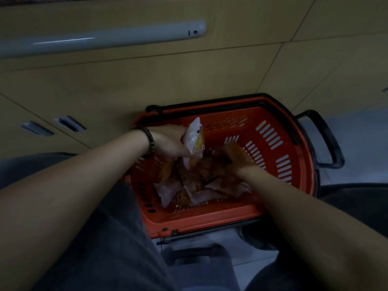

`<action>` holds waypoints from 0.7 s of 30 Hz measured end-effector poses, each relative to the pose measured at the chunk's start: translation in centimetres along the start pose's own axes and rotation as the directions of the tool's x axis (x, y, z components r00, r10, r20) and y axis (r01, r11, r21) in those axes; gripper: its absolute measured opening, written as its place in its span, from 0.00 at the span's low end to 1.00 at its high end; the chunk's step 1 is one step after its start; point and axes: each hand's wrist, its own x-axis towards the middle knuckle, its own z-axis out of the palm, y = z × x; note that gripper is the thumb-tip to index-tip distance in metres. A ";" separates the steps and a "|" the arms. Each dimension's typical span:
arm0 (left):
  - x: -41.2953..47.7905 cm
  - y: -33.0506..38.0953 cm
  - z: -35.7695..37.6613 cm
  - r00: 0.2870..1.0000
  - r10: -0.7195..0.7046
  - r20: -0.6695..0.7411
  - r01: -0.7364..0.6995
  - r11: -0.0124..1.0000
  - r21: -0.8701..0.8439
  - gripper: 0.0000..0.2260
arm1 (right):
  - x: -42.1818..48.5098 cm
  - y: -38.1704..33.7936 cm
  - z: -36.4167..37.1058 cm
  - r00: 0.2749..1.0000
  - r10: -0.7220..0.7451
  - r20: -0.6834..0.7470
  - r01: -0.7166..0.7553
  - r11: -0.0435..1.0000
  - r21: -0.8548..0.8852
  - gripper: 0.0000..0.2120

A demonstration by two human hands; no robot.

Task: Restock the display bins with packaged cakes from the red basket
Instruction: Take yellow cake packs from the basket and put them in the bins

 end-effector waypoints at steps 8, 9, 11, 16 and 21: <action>0.0 0.5 0.1 0.999 -0.033 0.031 0.041 0.941 -0.336 0.39 | -0.2 1.2 3.2 0.972 0.208 0.108 -0.203 0.977 -0.058 0.48; -0.2 0.6 0.1 0.999 -0.024 0.030 0.033 0.919 -0.392 0.42 | -0.4 1.1 3.3 0.979 0.202 0.040 -0.200 0.979 -0.049 0.49; -0.6 0.7 -0.1 1.000 0.015 0.022 -0.003 0.898 -0.441 0.43 | -0.9 0.3 2.7 0.983 0.181 0.045 -0.179 0.983 -0.034 0.48; -0.1 0.1 -0.3 1.000 -0.015 0.023 0.024 0.886 -0.462 0.42 | -1.3 -0.2 0.4 0.950 0.184 0.253 -0.204 0.977 0.055 0.25; 0.2 -0.1 -1.5 0.994 -0.072 -0.081 0.032 0.908 -0.418 0.43 | -3.7 -2.5 -6.0 0.911 0.107 0.398 -0.258 0.901 0.349 0.20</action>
